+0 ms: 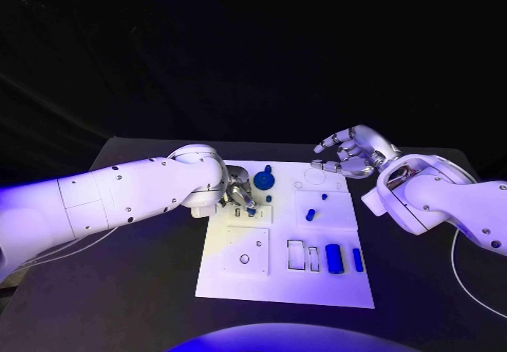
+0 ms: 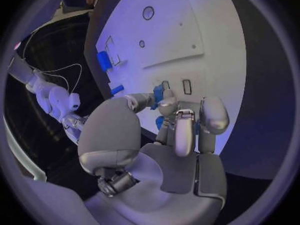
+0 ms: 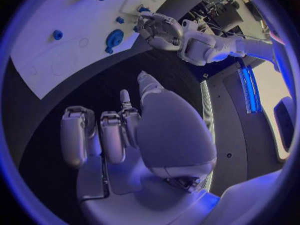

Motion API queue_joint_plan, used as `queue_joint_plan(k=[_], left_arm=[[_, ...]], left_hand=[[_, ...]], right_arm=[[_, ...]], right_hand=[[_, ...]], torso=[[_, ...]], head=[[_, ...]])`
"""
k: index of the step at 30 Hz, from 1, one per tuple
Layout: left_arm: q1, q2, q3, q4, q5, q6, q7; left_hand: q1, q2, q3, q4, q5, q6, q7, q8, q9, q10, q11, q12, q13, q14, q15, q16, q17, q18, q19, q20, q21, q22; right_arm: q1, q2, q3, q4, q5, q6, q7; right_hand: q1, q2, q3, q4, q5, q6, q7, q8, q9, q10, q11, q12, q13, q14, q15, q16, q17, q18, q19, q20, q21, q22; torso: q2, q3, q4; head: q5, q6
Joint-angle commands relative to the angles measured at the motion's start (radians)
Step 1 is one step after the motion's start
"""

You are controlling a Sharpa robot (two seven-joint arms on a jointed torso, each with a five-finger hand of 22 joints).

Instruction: Assemble the parts on the task board

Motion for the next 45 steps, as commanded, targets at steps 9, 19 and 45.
queue_joint_plan(k=[9,19,45], left_arm=[[-0.004,0.005,-0.001,-0.006,-0.028,0.03,-0.012],[-0.007,0.007,-0.004,-0.006,-0.03,0.045,-0.013],[-0.011,0.019,-0.009,-0.012,-0.032,0.052,-0.007]], left_hand=[[-0.011,-0.002,0.211,-0.207,0.008,0.008,-0.004,0.003,0.003,0.007,-0.001,0.003,-0.001,0.085,-0.008,0.003,0.19,-0.016,0.007,0.0,0.007,0.002],[-0.015,-0.002,0.211,-0.207,0.01,0.011,-0.005,0.005,0.004,0.011,-0.001,0.006,0.003,0.085,-0.008,0.004,0.19,-0.017,0.009,-0.001,0.008,0.005],[-0.059,0.011,0.201,-0.191,0.001,0.03,-0.016,0.017,0.012,0.026,-0.009,0.007,0.002,0.086,-0.013,0.003,0.19,-0.018,0.011,-0.005,0.009,0.009]], right_arm=[[-0.001,0.0,0.0,0.001,-0.004,0.014,0.01],[-0.002,0.0,0.0,0.001,-0.004,0.016,0.011],[-0.008,0.0,0.0,0.0,-0.003,0.018,0.013]], right_hand=[[-0.01,-0.002,0.003,0.001,-0.001,0.004,-0.001,0.005,0.002,-0.003,-0.005,-0.005,0.108,0.083,-0.008,-0.005,0.179,0.006,0.015,-0.004,-0.007,0.147],[-0.01,-0.002,0.003,0.001,-0.001,0.004,-0.001,0.005,0.002,-0.003,-0.005,-0.005,0.108,0.083,-0.008,-0.005,0.179,0.006,0.015,-0.004,-0.007,0.147],[-0.012,-0.001,0.005,0.0,-0.001,0.003,-0.001,0.007,0.002,-0.003,-0.005,-0.005,0.107,0.083,-0.009,-0.005,0.178,0.006,0.014,-0.005,-0.009,0.146]], torso=[[-0.001,-0.0003,0.0002],[0.0,0.0008,0.0003],[0.0,0.0007,-0.0005]], head=[[0.001,-0.003],[0.001,-0.006],[0.0,-0.004]])
